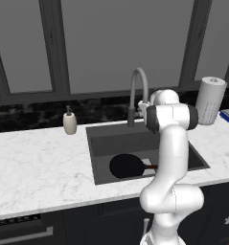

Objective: Pick the pan and sponge and place them into the sink. Then turn on the water.

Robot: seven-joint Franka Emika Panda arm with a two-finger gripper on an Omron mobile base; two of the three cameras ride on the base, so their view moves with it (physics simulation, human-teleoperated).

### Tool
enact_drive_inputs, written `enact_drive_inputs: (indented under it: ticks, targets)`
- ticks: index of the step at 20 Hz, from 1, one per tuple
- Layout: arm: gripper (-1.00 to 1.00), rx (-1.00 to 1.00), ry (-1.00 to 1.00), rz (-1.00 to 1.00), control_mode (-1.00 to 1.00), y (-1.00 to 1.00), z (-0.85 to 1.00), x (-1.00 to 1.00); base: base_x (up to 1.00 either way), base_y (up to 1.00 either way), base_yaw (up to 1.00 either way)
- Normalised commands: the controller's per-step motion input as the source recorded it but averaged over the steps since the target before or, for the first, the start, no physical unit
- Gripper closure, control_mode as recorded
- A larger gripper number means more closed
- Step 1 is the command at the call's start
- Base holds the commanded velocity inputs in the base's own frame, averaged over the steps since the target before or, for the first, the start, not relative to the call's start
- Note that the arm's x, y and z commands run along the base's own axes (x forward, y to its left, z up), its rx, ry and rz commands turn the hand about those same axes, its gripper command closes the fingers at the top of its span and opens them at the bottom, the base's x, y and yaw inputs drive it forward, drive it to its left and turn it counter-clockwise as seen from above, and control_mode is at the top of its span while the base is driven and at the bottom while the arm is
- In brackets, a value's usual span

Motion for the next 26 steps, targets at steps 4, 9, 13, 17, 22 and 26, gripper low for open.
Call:
enact_drive_inputs:
  ticks: [4,9,13,17,22,26]
  targets:
    - [1.00,0.21,-0.03,0.00,-1.00,-0.16,-0.07,0.05,0.00,0.00,0.00]
    - [1.00,0.34,0.01,-0.05,-1.00,-0.24,0.00,0.11,0.00,0.00,0.00]
    - [1.00,0.39,0.09,-0.03,-1.00,-0.31,0.00,0.06,0.00,0.00,0.00]
    - [1.00,0.38,0.13,-0.01,-1.00,-0.28,0.00,0.08,0.00,0.00,0.00]
    - [1.00,0.30,0.11,-0.01,-1.00,-0.24,-0.01,0.03,0.00,0.00,0.00]
    - [1.00,0.11,0.01,0.00,-1.00,-0.13,-0.02,0.00,0.00,0.00,0.00]
